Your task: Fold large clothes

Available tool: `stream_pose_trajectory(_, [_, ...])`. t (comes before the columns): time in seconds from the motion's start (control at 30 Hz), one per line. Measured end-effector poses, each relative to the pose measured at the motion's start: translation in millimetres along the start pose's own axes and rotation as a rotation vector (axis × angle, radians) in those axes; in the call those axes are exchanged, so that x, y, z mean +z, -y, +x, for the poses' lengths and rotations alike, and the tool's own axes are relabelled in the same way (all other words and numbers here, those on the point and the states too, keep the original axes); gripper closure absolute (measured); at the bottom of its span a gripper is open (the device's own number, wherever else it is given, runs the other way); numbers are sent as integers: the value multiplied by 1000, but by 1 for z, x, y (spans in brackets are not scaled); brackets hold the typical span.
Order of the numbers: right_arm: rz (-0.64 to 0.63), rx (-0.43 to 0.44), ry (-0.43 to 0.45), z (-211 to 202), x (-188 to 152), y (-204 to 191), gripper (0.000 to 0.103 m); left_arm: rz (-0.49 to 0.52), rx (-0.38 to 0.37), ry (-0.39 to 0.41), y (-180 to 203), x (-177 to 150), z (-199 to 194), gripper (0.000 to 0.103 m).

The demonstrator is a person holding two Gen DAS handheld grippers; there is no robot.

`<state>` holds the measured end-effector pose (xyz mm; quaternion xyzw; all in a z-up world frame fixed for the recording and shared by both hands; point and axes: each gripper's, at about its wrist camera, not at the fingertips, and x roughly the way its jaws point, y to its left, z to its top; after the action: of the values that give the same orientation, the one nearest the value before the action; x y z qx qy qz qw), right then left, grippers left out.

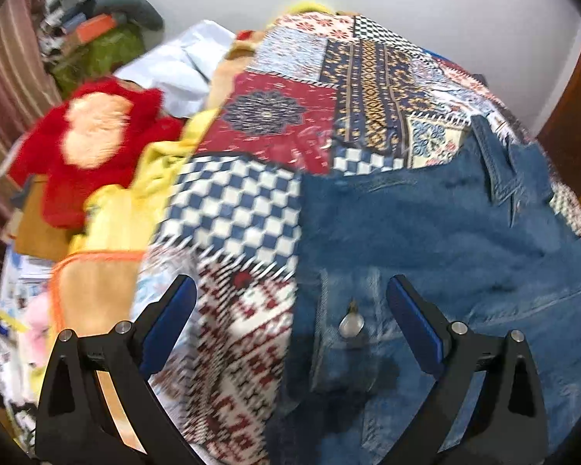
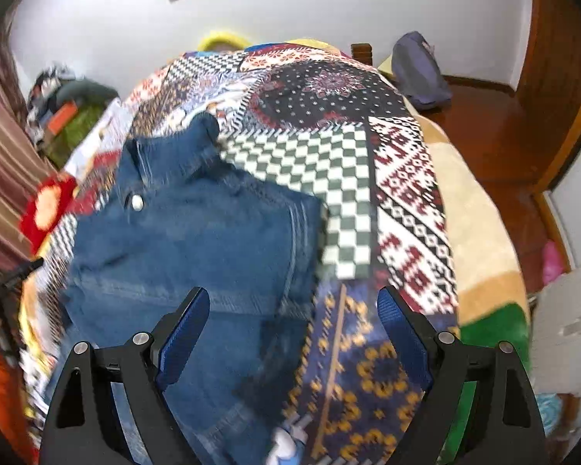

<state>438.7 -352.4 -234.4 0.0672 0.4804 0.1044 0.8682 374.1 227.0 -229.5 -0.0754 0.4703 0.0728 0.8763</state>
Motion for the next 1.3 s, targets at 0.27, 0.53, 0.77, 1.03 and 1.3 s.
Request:
stream_pose_trajectory(0.27, [99, 69, -68, 54, 25, 17, 16, -147, -142, -142, -13, 31, 80, 25])
stream_pose_trajectory(0.53, [160, 139, -121, 98, 31, 30, 46, -143, -219, -148, -4, 46, 111, 73])
stream_pose_trajectory(0.77, [91, 119, -85, 109, 40, 11, 85, -63, -130, -114, 17, 49, 113, 85])
stream_pose_trajectory(1.03, [-29, 73, 12, 100, 86, -21, 88, 41, 35, -23, 32, 59, 82, 89])
stream_pose_trajectory(1.3, [-122, 16, 101, 102, 143, -46, 88, 36, 85, 22, 23, 79, 73, 90])
